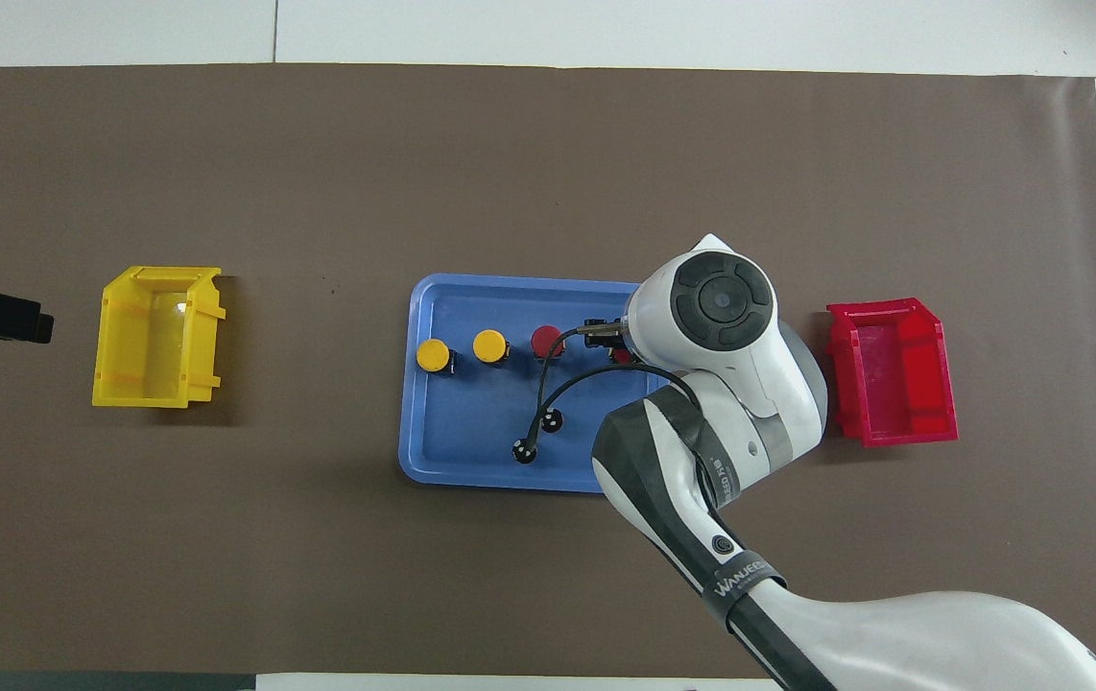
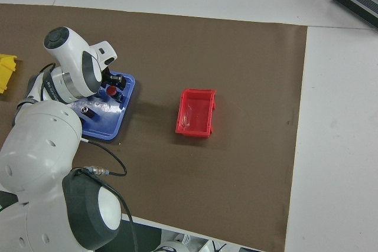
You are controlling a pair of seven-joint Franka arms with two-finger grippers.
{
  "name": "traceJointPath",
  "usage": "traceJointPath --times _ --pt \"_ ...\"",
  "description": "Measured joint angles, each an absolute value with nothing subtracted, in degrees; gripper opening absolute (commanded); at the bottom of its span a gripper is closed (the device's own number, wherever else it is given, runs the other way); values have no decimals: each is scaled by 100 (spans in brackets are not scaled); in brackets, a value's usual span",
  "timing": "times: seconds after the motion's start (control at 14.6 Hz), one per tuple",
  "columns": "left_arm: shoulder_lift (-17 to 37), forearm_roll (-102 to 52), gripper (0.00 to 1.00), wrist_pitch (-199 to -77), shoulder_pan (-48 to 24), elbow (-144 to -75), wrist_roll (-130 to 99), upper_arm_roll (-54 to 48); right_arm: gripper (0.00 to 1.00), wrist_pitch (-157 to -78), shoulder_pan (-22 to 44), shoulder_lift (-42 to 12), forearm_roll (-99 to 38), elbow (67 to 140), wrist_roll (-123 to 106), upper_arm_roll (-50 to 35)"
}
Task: Sort red and yellow buttons by color
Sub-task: 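Reach the right gripper to the red button farthest from the yellow bin and grasp it, then carry the red button into the red bin while the left gripper reaches the tray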
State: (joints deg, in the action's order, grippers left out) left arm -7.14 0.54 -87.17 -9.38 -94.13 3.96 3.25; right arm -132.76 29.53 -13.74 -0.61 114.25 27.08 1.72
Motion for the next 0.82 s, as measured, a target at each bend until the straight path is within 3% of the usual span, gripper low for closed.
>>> traceJointPath --times 0.27,0.48,0.62,0.82 --pt "-714 54 100 -8715 -938 -9413 396 324 71 -13367 2989 -1325 -60 11562 2683 168" --pt "-714 54 100 -8661 -909 -9413 388 342 65 -13366 3032 -1313 -60 11569 2683 168" --pt "-720 54 100 -8657 -774 -9413 390 358 57 -13366 3036 -1313 -60 11583 2682 168" --pt "-784 54 100 -8669 -694 -9414 381 370 38 -13366 3048 -1312 -60 11589 2682 166"
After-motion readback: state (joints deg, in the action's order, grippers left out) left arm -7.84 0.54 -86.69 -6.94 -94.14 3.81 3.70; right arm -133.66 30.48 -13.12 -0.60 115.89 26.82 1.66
